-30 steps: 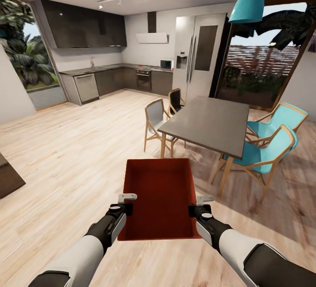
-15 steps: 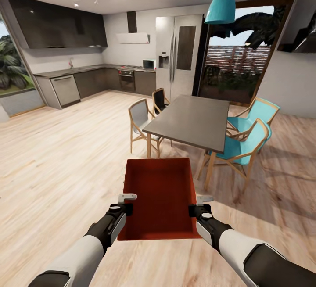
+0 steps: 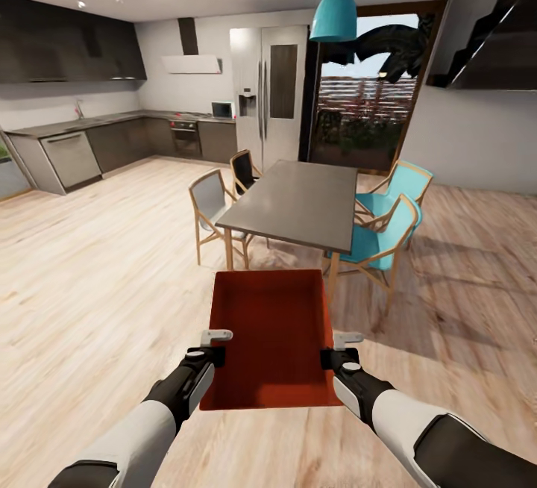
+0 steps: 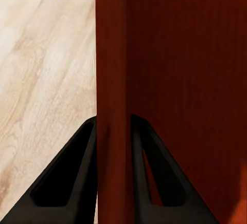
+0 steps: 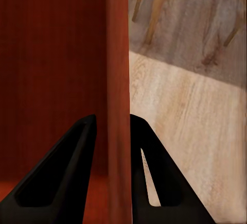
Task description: Move the two storage containers from the living room to the garage. In the garage, place one container on the floor and stack the other container on top of it (either order is fine).
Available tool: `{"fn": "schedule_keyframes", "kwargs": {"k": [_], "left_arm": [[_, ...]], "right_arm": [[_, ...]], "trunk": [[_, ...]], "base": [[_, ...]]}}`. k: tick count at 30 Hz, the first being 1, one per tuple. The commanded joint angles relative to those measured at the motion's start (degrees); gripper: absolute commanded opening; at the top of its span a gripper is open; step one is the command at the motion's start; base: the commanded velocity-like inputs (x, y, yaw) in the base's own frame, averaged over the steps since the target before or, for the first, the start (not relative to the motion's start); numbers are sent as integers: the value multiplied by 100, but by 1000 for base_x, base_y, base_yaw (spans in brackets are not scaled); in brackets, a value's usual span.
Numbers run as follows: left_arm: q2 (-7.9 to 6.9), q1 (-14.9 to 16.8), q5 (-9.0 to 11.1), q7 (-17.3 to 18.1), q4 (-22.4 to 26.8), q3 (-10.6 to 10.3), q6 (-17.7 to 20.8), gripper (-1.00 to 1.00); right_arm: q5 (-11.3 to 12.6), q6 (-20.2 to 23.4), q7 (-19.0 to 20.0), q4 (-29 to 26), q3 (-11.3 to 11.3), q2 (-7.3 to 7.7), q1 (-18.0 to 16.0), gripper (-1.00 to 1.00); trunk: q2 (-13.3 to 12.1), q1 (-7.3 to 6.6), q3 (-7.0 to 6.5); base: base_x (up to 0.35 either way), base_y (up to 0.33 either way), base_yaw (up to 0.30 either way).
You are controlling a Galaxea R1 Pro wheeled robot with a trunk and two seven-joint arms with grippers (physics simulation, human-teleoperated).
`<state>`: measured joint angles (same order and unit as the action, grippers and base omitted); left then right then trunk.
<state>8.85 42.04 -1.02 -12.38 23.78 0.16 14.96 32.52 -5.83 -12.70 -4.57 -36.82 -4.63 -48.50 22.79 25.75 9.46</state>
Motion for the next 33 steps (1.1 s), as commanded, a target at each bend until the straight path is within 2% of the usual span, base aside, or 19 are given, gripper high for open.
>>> {"fn": "schedule_keyframes", "kwargs": {"k": [1, 33], "left_arm": [[-6, -2, -46, -55, -93, -12, 46, -100], [-6, -2, -48, -56, -93, -24, 45, -100]], "right_arm": [[-27, -243, -22, -14, 193, -3, -10, -100], [-27, -243, -22, -18, 193, -3, -10, -100]], "trunk": [[12, 3, 11], [12, 3, 11]], "base": [[0, 0, -270], [0, 0, -277]]}}
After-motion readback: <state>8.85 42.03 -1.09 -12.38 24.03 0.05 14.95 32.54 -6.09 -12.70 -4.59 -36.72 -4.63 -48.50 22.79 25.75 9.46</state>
